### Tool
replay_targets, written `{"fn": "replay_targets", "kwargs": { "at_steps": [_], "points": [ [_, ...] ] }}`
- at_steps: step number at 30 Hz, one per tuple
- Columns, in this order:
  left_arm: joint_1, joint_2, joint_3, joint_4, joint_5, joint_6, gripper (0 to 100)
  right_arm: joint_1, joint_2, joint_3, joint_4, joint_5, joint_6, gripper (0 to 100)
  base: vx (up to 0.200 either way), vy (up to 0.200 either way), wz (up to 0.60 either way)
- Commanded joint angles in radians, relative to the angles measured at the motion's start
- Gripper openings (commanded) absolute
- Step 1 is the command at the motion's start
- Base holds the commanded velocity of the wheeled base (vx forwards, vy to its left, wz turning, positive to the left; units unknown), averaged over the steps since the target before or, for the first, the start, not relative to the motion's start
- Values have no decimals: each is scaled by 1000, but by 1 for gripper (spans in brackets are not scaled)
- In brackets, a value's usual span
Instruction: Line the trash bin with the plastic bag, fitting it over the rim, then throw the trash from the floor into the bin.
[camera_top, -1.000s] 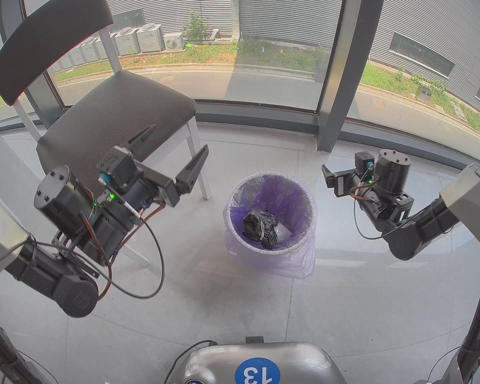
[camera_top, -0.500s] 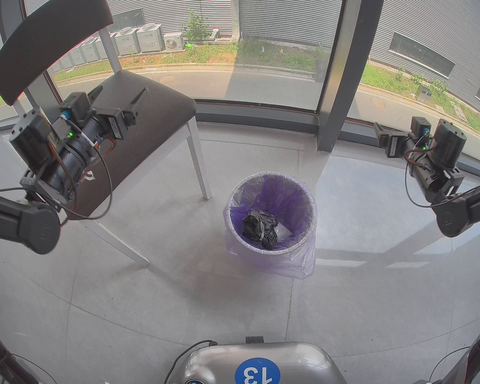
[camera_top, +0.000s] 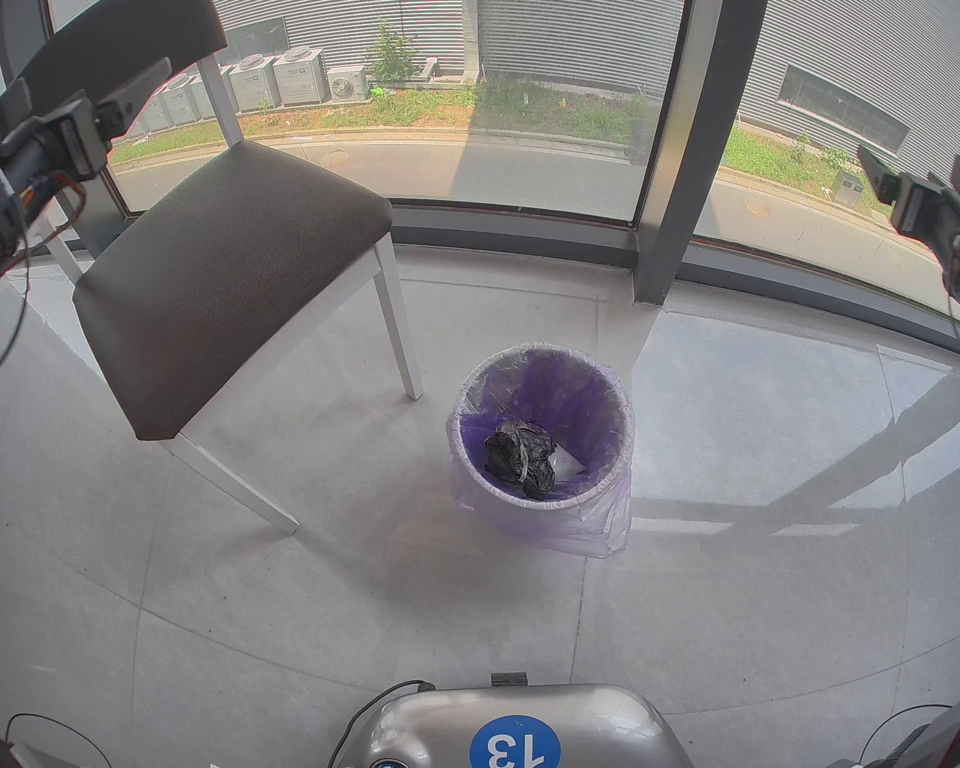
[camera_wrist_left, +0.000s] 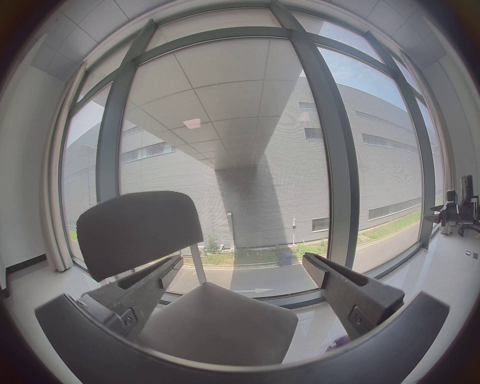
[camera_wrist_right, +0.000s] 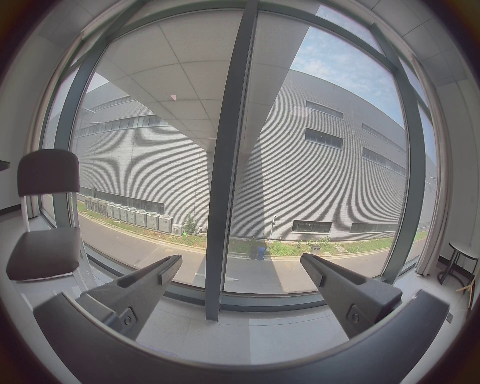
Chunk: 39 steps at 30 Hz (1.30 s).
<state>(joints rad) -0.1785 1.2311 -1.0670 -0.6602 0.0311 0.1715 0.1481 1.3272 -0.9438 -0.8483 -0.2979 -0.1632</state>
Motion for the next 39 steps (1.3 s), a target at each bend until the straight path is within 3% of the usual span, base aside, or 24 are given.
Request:
{"fn": "replay_targets", "kwargs": {
  "at_steps": [1,2,3,13,21,27,33,39],
  "points": [
    [1,-317,39,200,46,-3,100,-2,-399,103,212,-17,5,100,0,0,0],
    [1,-321,39,205,46,-3,100,-2,-407,105,219,-18,5,100,0,0,0],
    [-1,-378,39,272,49,-6,100,-2,-513,108,321,-33,5,100,0,0,0],
    [4,-639,-7,567,122,6,100,-30,-936,37,825,-73,2,100,0,0,0],
    [4,-825,-105,863,127,0,100,-108,-1134,-89,1147,-73,-1,100,0,0,0],
    [1,-966,-154,1036,170,0,100,-120,-1266,-173,1381,-73,-6,100,0,0,0],
    [2,-1036,-209,1171,170,0,100,-143,-1324,-242,1526,-73,8,100,0,0,0],
    [39,-1096,-189,1217,170,-4,100,-143,-1324,-289,1577,-73,11,100,0,0,0]
  ]
}}
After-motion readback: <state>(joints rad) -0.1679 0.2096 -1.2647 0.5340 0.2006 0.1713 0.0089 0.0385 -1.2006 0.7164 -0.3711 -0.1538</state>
